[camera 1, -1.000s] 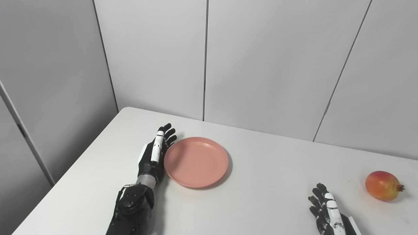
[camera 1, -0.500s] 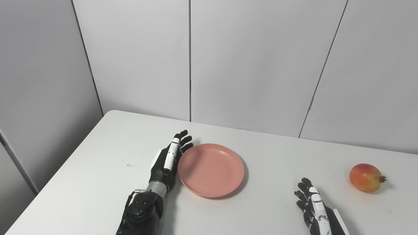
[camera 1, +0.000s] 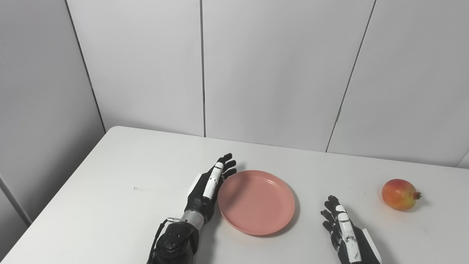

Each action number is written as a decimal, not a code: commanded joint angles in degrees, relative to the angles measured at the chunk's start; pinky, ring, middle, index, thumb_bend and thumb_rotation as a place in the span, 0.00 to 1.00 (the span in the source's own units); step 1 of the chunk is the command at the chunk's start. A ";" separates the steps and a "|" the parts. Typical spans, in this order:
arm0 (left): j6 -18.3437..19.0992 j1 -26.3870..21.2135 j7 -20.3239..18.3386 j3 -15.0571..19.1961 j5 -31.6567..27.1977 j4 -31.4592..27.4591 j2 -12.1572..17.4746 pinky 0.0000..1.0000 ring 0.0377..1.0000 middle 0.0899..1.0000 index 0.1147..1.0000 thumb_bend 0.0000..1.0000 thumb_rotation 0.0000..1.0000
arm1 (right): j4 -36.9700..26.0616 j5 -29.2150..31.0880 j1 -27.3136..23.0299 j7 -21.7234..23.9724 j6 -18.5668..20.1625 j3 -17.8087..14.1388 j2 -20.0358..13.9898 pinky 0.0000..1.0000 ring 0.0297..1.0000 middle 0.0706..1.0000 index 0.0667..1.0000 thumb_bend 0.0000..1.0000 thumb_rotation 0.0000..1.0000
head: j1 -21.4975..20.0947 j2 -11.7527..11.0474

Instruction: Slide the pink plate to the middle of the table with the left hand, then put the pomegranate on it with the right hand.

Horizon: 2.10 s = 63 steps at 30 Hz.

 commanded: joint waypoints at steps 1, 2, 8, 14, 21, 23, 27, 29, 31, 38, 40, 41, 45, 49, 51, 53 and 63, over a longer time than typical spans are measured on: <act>2.60 0.42 -1.09 -1.71 0.86 -0.66 -1.89 0.88 0.89 0.89 0.87 0.38 1.00 | -0.65 -0.16 -2.14 -0.35 -2.76 0.09 0.57 0.97 0.95 0.96 0.95 0.30 1.00 | -0.86 0.39; 2.47 0.64 -1.04 -1.85 0.90 -0.79 -2.24 0.88 0.89 0.89 0.87 0.38 1.00 | -0.62 -0.23 -2.29 -0.41 -2.66 0.02 0.67 0.97 0.95 0.96 0.95 0.30 1.00 | -0.86 0.39; 1.06 1.87 -0.75 -0.96 0.74 -0.80 -3.69 0.89 0.90 0.90 0.89 0.41 1.00 | -0.47 -0.49 -2.98 -0.59 -2.49 -0.31 1.05 0.97 0.96 0.96 0.96 0.31 1.00 | -3.20 1.14; 0.86 2.24 -0.51 -0.08 0.73 -1.39 -3.92 0.91 0.90 0.91 0.89 0.41 1.00 | -0.50 -0.73 -3.41 -0.80 -2.16 -0.55 1.21 0.97 0.96 0.96 0.95 0.32 1.00 | -4.44 1.62; 0.59 2.76 -0.72 0.64 0.33 -1.74 -4.17 0.92 0.91 0.91 0.89 0.42 1.00 | -1.01 -2.55 -3.98 -1.82 -2.51 -0.11 0.82 0.96 0.95 0.96 0.96 0.29 1.00 | -6.96 1.79; 0.38 2.86 -0.88 0.87 0.32 -1.46 -3.98 0.91 0.90 0.91 0.89 0.42 1.00 | -0.79 -3.67 -4.26 -2.12 -2.79 0.28 0.69 0.95 0.95 0.95 0.95 0.29 1.00 | -8.89 1.60; -0.08 2.97 -1.84 1.71 -0.18 -0.75 -3.19 0.91 0.90 0.91 0.89 0.43 1.00 | -1.00 -5.17 -4.73 -2.83 -3.00 0.69 1.28 0.95 0.93 0.94 0.94 0.31 1.00 | -12.67 1.15; 0.30 3.13 -2.15 2.29 -0.77 -1.12 -2.94 0.90 0.89 0.90 0.88 0.43 1.00 | -1.49 -5.87 -4.99 -3.40 -3.02 0.89 1.82 0.95 0.93 0.93 0.93 0.31 1.00 | -14.51 0.91; 0.66 3.20 -2.47 2.63 -1.14 -1.34 -2.64 0.90 0.89 0.90 0.88 0.42 1.00 | -1.89 -7.18 -5.34 -4.06 -3.30 1.25 1.97 0.94 0.92 0.93 0.92 0.32 1.00 | -15.70 0.79; 1.09 3.37 -3.49 3.39 -1.15 -1.38 -2.23 0.89 0.89 0.90 0.88 0.41 1.00 | -2.98 -12.65 -7.24 -5.82 -5.29 1.57 0.45 0.88 0.89 0.89 0.89 0.35 1.00 | -18.36 0.15; 1.02 3.40 -3.49 3.55 -1.22 -1.27 -2.28 0.89 0.89 0.90 0.88 0.40 1.00 | -3.43 -14.73 -8.03 -6.37 -5.35 1.53 -0.28 0.86 0.88 0.88 0.88 0.36 1.00 | -19.18 -0.24; 0.86 3.41 -3.58 3.69 -1.40 -1.13 -2.29 0.90 0.89 0.90 0.88 0.40 1.00 | -3.75 -16.41 -8.45 -6.81 -5.34 1.66 -0.81 0.84 0.87 0.87 0.87 0.37 1.00 | -19.78 -0.46; 0.26 3.37 -4.20 4.22 -1.98 -0.38 -1.97 0.91 0.90 0.90 0.88 0.40 1.00 | -4.87 -22.42 -9.95 -7.74 -5.93 2.19 -3.54 0.82 0.86 0.87 0.86 0.40 0.98 | -21.48 -1.07; 0.37 3.37 -4.92 4.53 -2.39 -0.32 -1.52 0.92 0.91 0.91 0.89 0.40 1.00 | -4.81 -27.97 -11.78 -8.54 -6.11 2.03 -6.40 0.80 0.85 0.86 0.86 0.51 0.94 | -22.84 -1.53; 0.52 3.27 -5.22 4.94 -2.84 -0.18 -1.47 0.92 0.91 0.92 0.90 0.40 1.00 | -4.78 -29.25 -12.50 -8.68 -6.12 1.69 -7.25 0.80 0.85 0.85 0.85 0.53 0.92 | -23.42 -1.69; 0.31 3.12 -5.51 5.28 -3.15 0.30 -1.38 0.93 0.91 0.92 0.90 0.40 1.00 | -4.68 -30.60 -12.98 -8.82 -6.08 1.68 -8.12 0.79 0.84 0.85 0.85 0.55 0.90 | -23.95 -1.87; -1.39 2.38 -7.51 6.58 -4.54 3.23 -0.53 0.94 0.92 0.93 0.91 0.39 1.00 | -3.69 -35.18 -15.07 -9.56 -5.52 -1.18 -13.05 0.79 0.85 0.87 0.87 0.67 0.76 | -27.15 -2.90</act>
